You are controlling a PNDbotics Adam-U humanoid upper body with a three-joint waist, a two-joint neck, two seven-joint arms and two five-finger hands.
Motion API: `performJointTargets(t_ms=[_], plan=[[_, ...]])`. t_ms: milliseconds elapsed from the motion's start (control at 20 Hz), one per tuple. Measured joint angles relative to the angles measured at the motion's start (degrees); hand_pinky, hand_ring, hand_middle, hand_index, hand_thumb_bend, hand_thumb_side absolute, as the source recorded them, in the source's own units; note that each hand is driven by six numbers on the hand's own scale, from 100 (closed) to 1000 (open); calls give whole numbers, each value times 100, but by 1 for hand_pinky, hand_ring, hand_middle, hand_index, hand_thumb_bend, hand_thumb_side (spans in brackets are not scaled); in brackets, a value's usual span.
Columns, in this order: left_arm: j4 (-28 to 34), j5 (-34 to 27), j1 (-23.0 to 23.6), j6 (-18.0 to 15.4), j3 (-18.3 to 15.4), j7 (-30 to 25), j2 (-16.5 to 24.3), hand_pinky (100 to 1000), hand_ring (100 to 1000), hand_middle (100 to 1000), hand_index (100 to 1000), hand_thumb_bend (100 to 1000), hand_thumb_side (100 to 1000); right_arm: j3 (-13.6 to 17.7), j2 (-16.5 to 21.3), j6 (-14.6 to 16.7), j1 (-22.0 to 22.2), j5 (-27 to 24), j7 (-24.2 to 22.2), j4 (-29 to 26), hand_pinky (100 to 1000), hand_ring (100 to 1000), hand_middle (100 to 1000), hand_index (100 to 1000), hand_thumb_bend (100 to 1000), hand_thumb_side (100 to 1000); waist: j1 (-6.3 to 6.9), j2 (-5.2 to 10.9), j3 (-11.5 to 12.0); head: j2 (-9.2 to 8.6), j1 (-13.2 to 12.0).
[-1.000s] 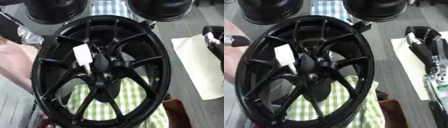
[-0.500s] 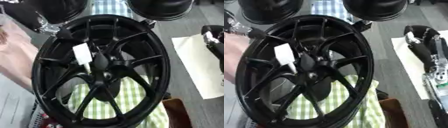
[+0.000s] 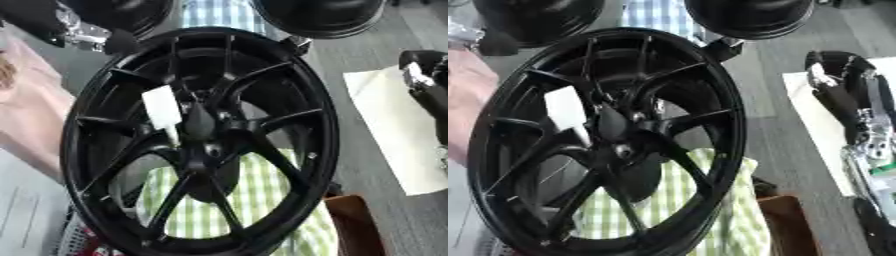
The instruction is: Pull the pin out of the wheel hub.
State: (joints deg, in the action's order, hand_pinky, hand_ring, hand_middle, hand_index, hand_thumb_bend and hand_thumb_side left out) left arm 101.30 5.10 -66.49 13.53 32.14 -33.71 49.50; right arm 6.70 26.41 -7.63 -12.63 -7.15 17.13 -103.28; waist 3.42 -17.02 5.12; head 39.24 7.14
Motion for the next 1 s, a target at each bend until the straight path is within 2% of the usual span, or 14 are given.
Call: performJointTargets(t_ms=[250, 450, 600, 800, 1000], plan=[[483, 26, 80, 526, 113, 8, 112, 826, 770, 766, 877, 723, 721, -5, 0, -1, 0, 0, 1, 1, 822, 758, 613, 699, 275, 414, 2, -4, -2, -9, -26], [972, 7, 85, 1392, 158, -59, 121, 822, 769, 760, 862, 777, 740, -5, 0, -2, 1, 0, 2, 2, 822, 758, 613, 699, 276, 415, 2, -7, -6, -12, -44], [1199, 2, 85, 1814, 202, -87, 121, 817, 767, 754, 853, 792, 733, -5, 0, -3, 2, 0, 4, 4, 822, 758, 613, 699, 277, 416, 2, -28, -13, -12, -47], [1248, 92, 84, 2014, 300, -182, 102, 802, 754, 734, 834, 791, 724, -5, -1, -9, 2, -1, 12, 12, 822, 758, 613, 699, 278, 417, 2, -49, -18, -11, -50], [1127, 254, 31, 1958, 441, -270, -37, 792, 738, 711, 822, 758, 690, -5, -3, -10, 1, -2, 13, 23, 822, 758, 613, 699, 279, 418, 1, -101, -43, -10, -51]])
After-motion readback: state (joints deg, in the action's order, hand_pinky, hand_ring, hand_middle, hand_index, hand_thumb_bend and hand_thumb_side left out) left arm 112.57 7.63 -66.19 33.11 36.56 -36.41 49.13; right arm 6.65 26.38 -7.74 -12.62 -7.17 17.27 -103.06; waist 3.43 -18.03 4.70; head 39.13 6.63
